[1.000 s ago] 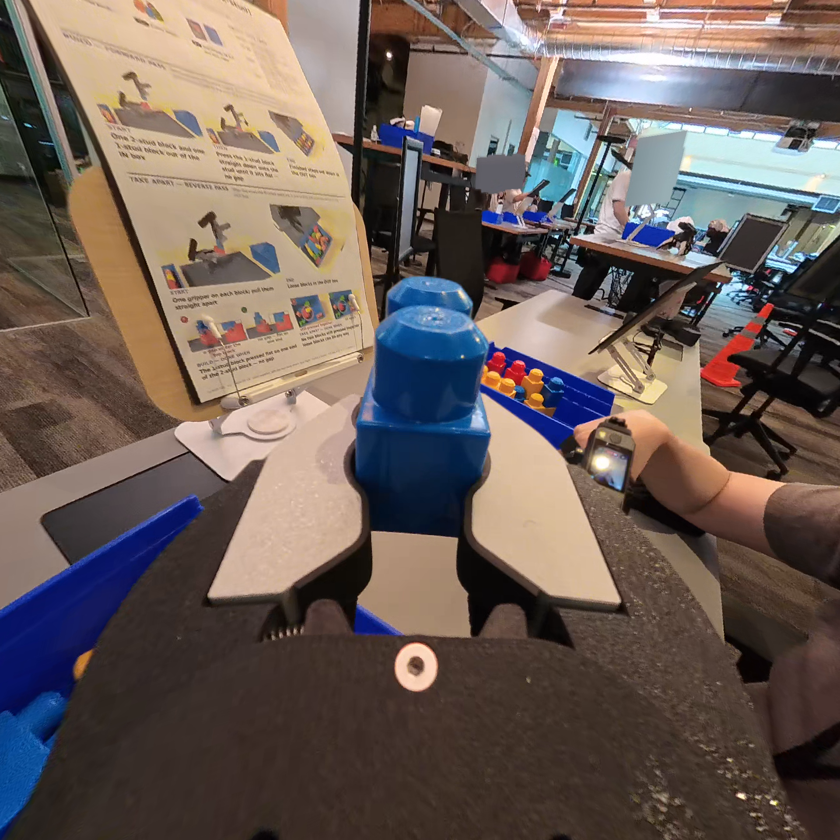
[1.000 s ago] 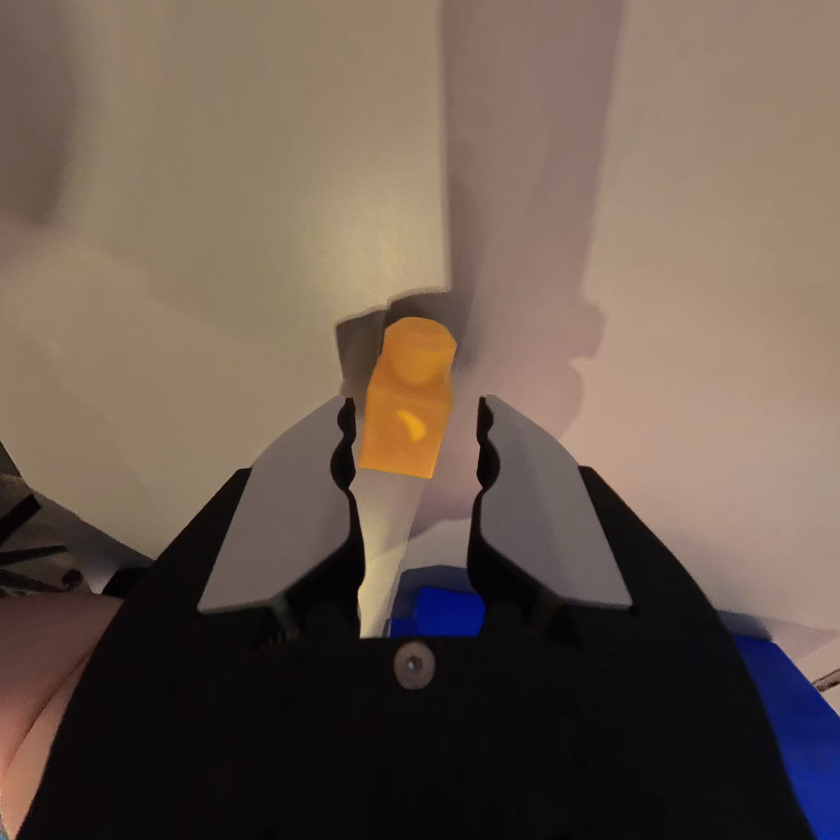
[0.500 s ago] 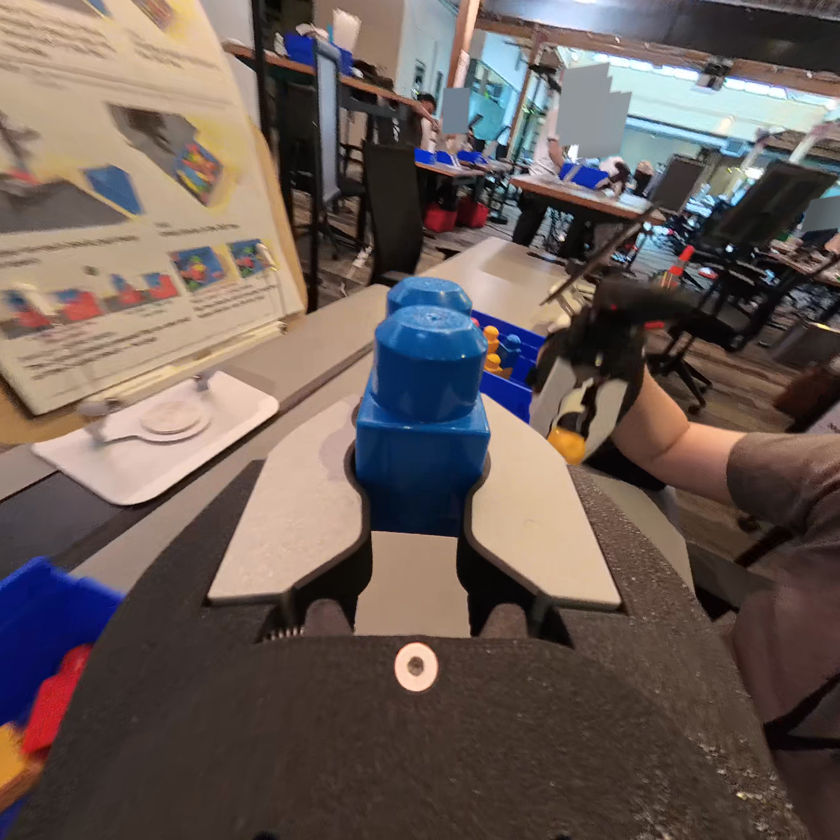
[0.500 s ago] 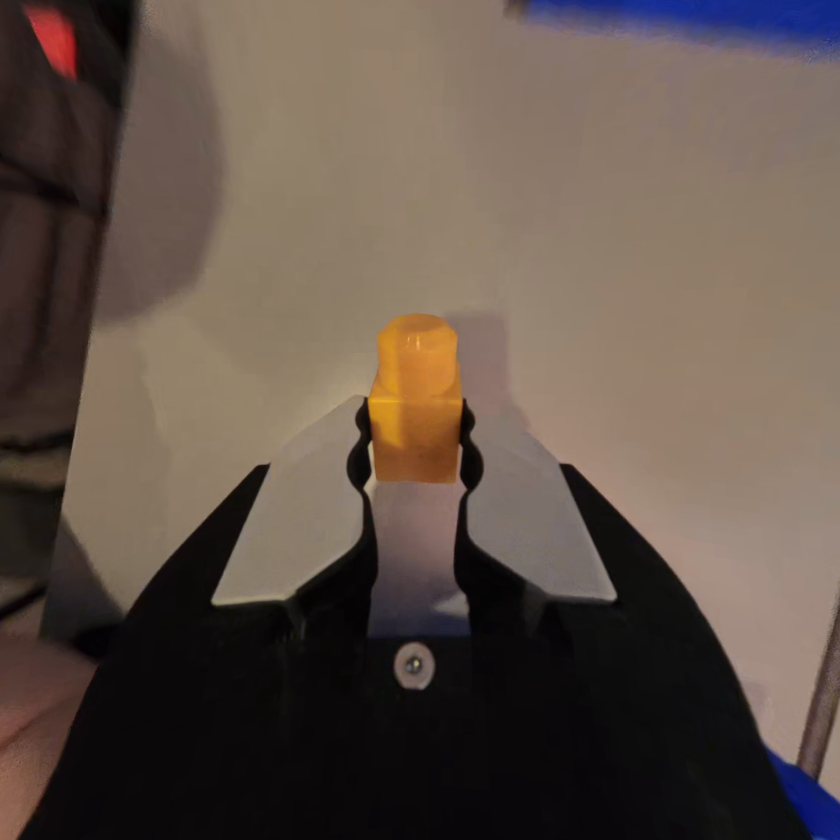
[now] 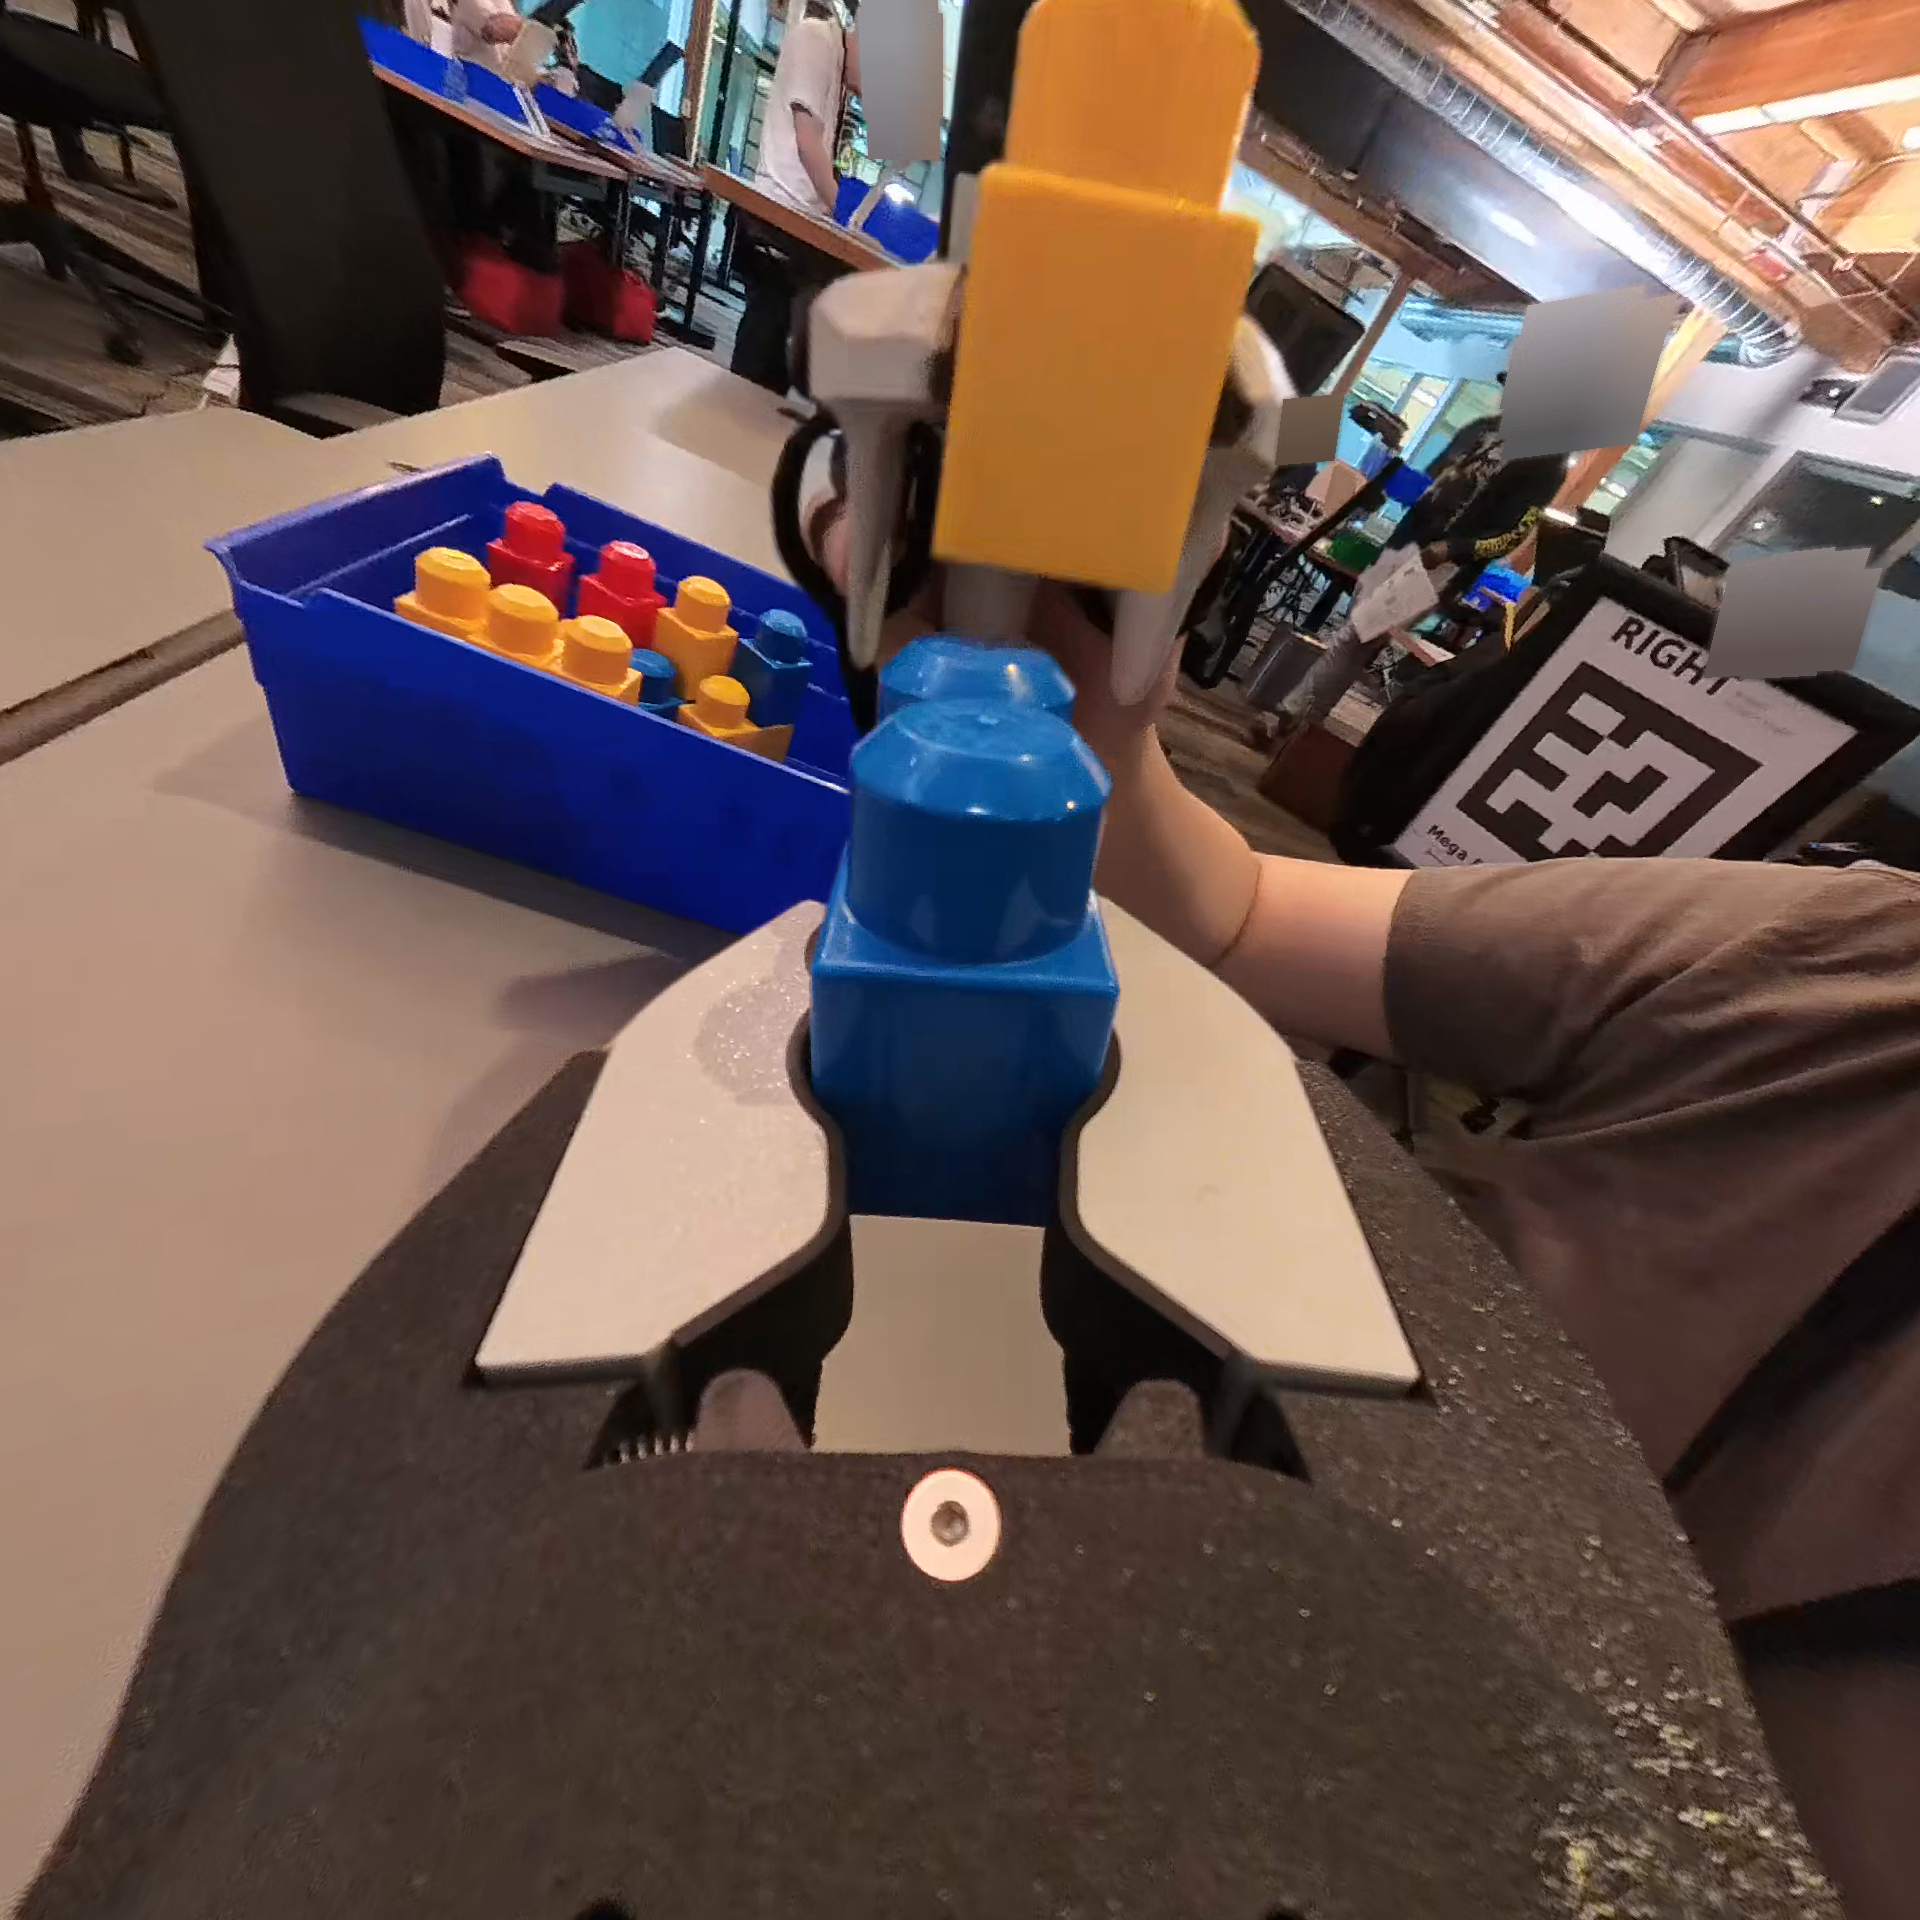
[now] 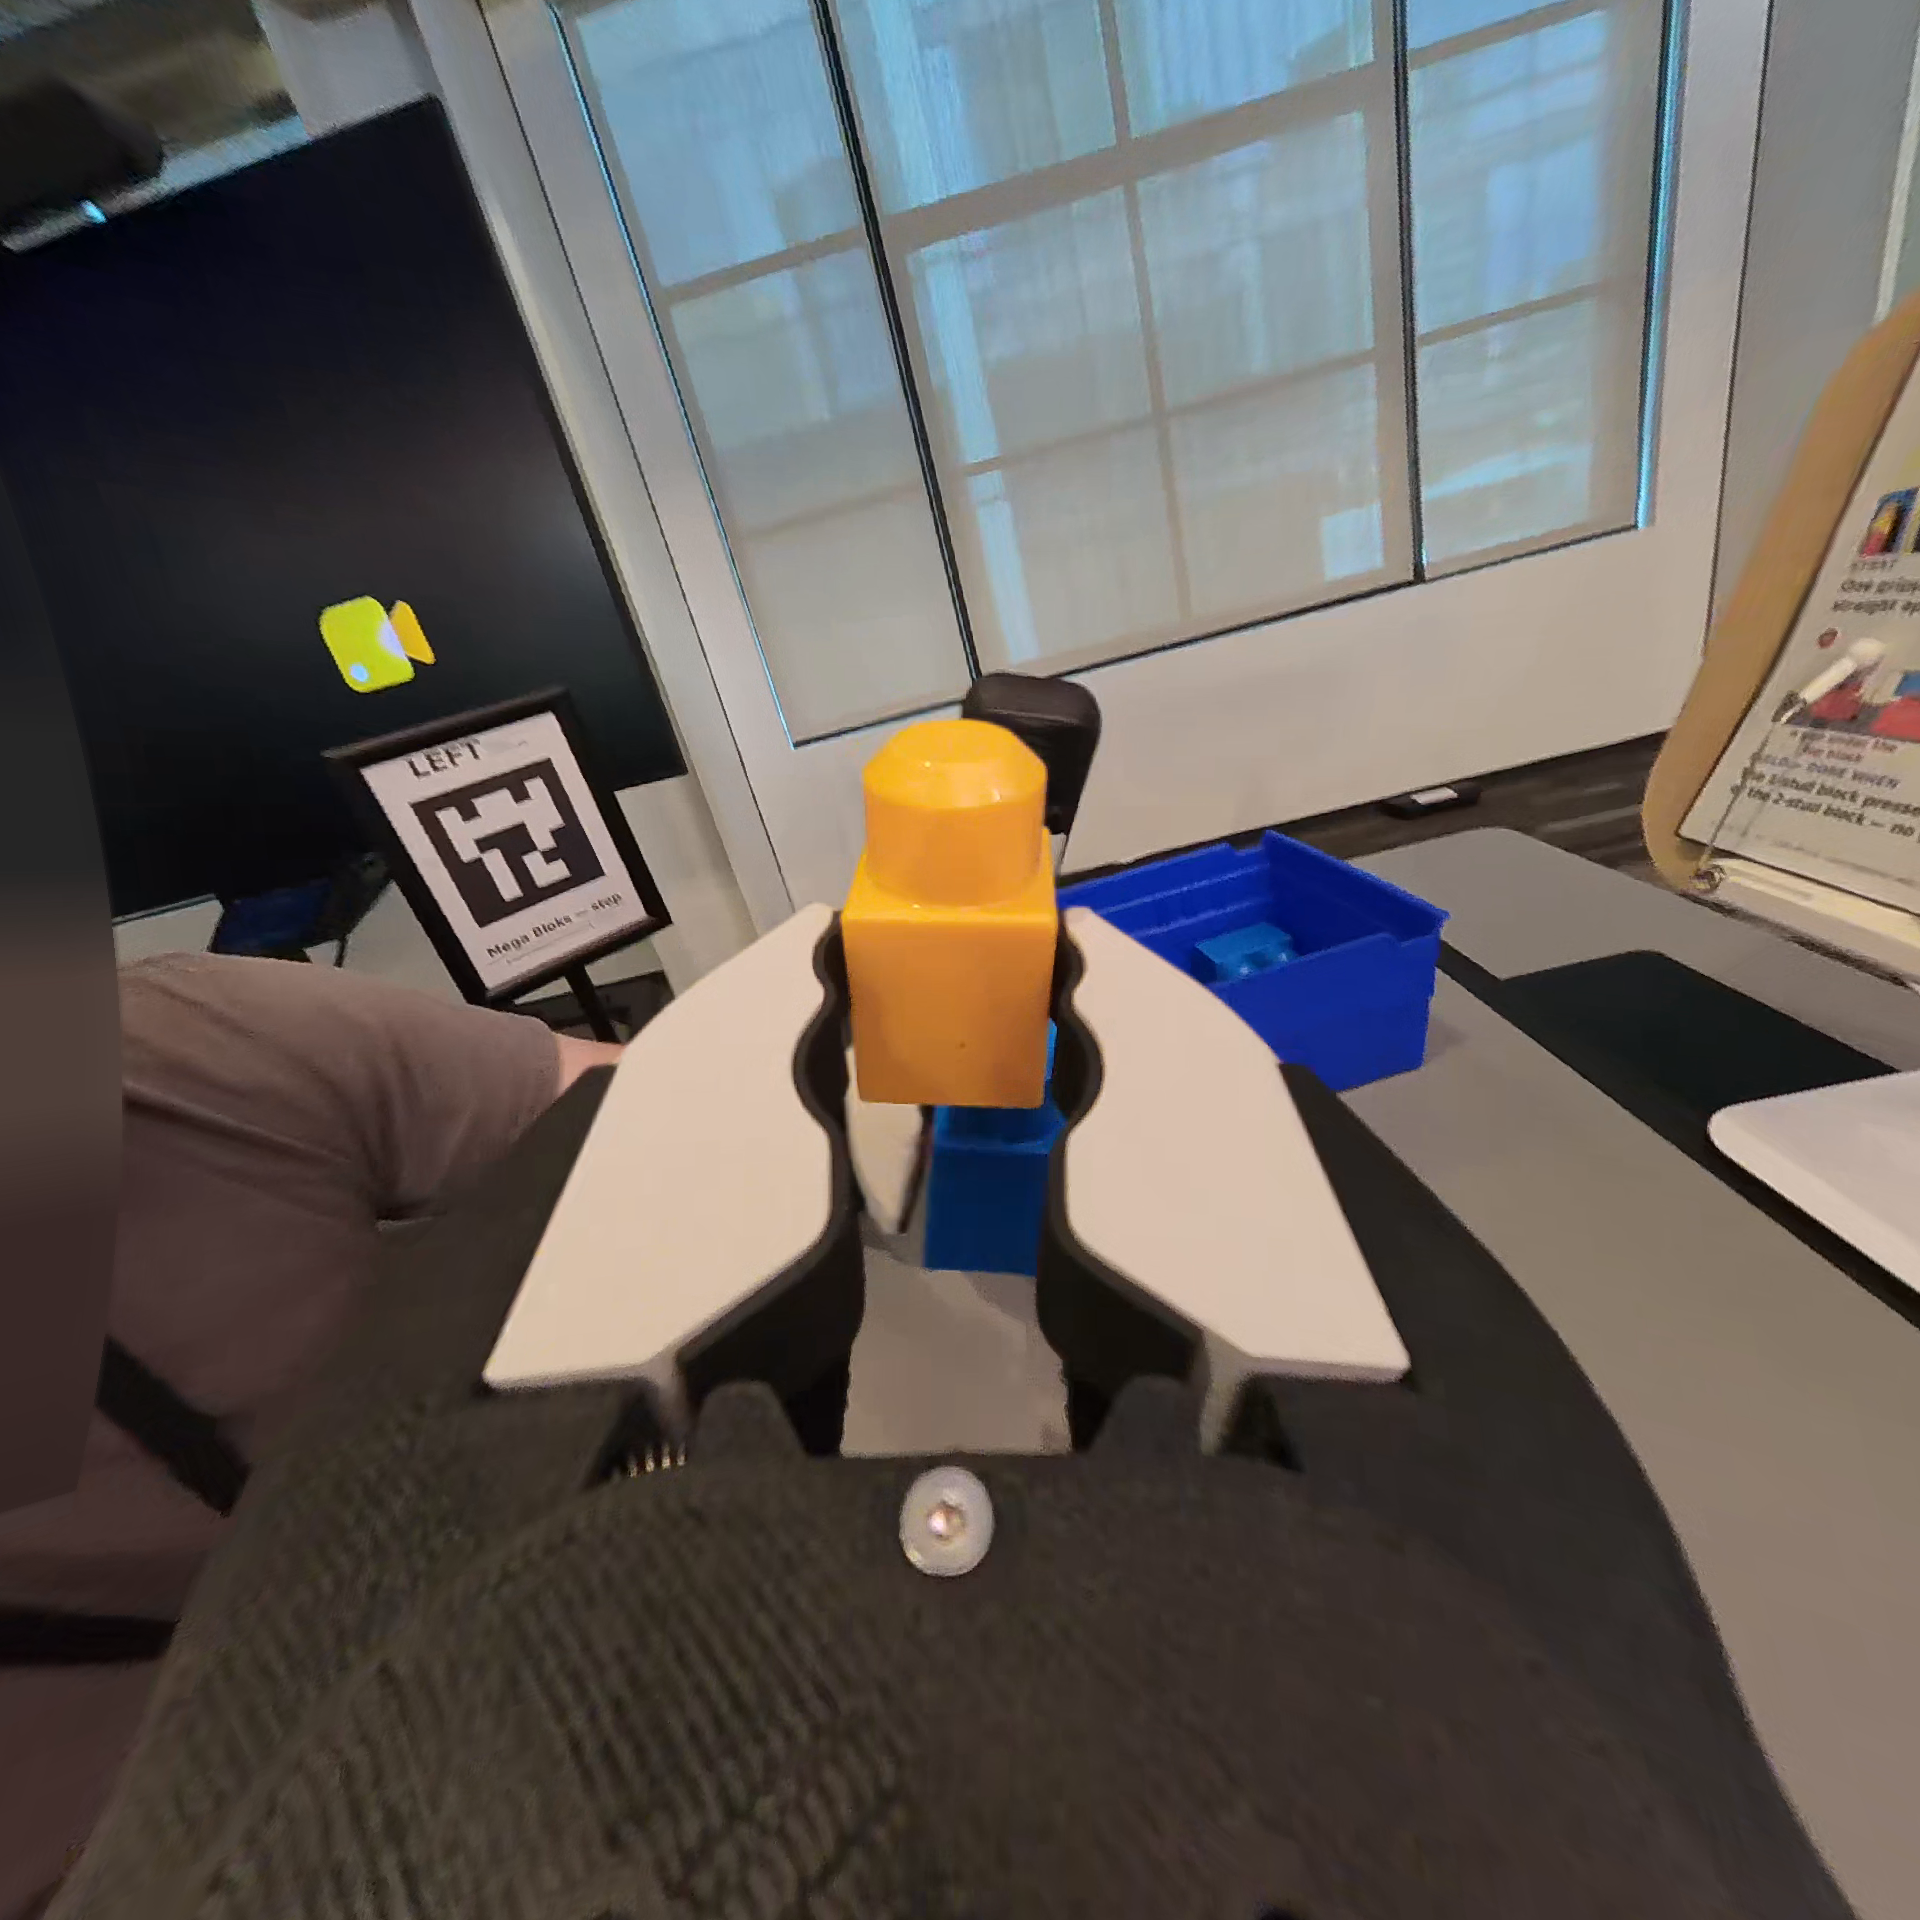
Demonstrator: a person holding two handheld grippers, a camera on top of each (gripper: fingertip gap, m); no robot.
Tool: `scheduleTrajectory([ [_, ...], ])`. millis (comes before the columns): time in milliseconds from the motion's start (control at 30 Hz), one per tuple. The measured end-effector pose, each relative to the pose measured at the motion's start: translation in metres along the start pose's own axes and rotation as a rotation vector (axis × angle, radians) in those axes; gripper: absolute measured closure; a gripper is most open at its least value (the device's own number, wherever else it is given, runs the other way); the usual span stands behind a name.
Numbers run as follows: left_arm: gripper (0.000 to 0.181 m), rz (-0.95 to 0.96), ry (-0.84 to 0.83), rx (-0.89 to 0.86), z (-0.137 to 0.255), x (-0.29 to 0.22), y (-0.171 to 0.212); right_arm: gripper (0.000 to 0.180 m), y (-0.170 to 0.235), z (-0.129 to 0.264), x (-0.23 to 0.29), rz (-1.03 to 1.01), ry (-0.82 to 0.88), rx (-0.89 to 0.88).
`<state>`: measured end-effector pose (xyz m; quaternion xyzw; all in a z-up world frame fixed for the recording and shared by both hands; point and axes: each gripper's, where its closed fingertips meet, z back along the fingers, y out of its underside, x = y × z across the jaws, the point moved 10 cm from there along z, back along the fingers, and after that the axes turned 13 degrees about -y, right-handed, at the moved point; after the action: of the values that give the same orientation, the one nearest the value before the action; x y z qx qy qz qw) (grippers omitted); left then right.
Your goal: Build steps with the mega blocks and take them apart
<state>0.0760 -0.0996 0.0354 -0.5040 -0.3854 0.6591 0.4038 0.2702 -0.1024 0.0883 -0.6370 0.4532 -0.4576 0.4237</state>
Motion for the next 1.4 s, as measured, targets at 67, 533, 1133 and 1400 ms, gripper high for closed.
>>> scheduleTrajectory([
  [67,0.139,-0.026,-0.017,0.020,-0.002,-0.002,0.001,0.143,0.005,-0.005,-0.002,-0.011,-0.005,0.032],
  [533,0.140,0.074,0.074,0.010,-0.002,-0.001,0.003,0.143,0.026,-0.012,-0.016,-0.144,-0.052,0.008],
  [1133,0.140,0.005,-0.026,0.075,0.006,-0.002,-0.001,0.142,0.030,-0.016,-0.014,-0.136,-0.001,0.093],
  [1400,0.140,-0.013,-0.038,0.121,0.006,-0.001,0.001,0.142,0.032,-0.017,-0.015,-0.121,0.002,0.167],
])
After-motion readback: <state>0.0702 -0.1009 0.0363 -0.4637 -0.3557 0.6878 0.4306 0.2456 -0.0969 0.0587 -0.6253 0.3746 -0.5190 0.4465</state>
